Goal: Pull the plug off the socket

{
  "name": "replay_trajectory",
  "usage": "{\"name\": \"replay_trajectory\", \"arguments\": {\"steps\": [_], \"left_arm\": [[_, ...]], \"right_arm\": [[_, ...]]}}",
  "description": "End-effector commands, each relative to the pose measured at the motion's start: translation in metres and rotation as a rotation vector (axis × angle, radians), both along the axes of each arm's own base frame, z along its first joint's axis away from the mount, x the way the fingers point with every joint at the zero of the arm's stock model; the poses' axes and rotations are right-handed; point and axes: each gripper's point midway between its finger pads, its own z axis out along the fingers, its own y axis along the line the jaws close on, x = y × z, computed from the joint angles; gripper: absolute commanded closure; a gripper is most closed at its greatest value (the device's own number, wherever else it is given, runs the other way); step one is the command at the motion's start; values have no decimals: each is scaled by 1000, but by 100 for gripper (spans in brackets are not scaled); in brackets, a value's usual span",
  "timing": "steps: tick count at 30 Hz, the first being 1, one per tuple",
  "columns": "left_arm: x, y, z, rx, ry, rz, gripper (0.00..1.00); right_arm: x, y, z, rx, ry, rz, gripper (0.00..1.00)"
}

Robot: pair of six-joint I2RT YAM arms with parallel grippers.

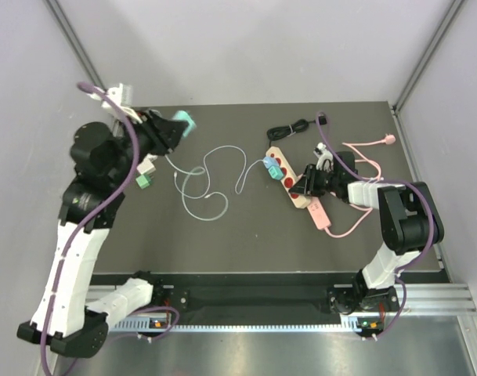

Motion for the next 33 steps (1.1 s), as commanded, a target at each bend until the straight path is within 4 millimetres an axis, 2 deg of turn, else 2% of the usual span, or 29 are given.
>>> {"name": "replay_trajectory", "arguments": {"steps": [1,3,4,7,9,12,14,16,18,19,22,23,24,27,28,29,33], "left_arm": [[-9,49,48,92,-154,227,100],[-10,63,68,104,-202,298,100],[-16,68,86,97,-240,316,100],[-17,83,103,121,-279,391,100],[-11,95,106,134,-284,465,100],[-1,112,97,178,-266,565,100],[-4,112,103,166,-286,564,100],[-12,99,121,94,-340,493,100],[-28,83,143,25,-411,393,100],[-38,63,156,-39,-452,275,100],[-54,38,171,-132,-473,117,100],[-54,38,174,-143,-477,115,100],[-56,41,178,-144,-486,130,100],[-43,71,175,-70,-483,312,100],[-38,81,172,-16,-486,370,100],[-30,99,166,6,-461,479,100],[-7,128,145,101,-422,671,100]], "right_arm": [[14,6,21,48,-110,38,100],[15,6,20,48,-108,38,100],[14,6,19,49,-106,41,100],[14,7,18,49,-101,42,100],[14,7,19,50,-102,41,100],[15,6,20,49,-106,39,100],[14,6,20,48,-105,41,100],[15,6,19,48,-106,40,100],[14,6,15,47,-95,41,100],[14,6,15,48,-91,41,100],[14,7,13,47,-86,44,100],[14,6,13,46,-86,41,100],[14,7,16,48,-92,42,100],[14,6,18,46,-102,41,100],[15,6,19,47,-105,41,100],[14,6,19,47,-104,42,100],[15,6,18,47,-102,42,100]]}}
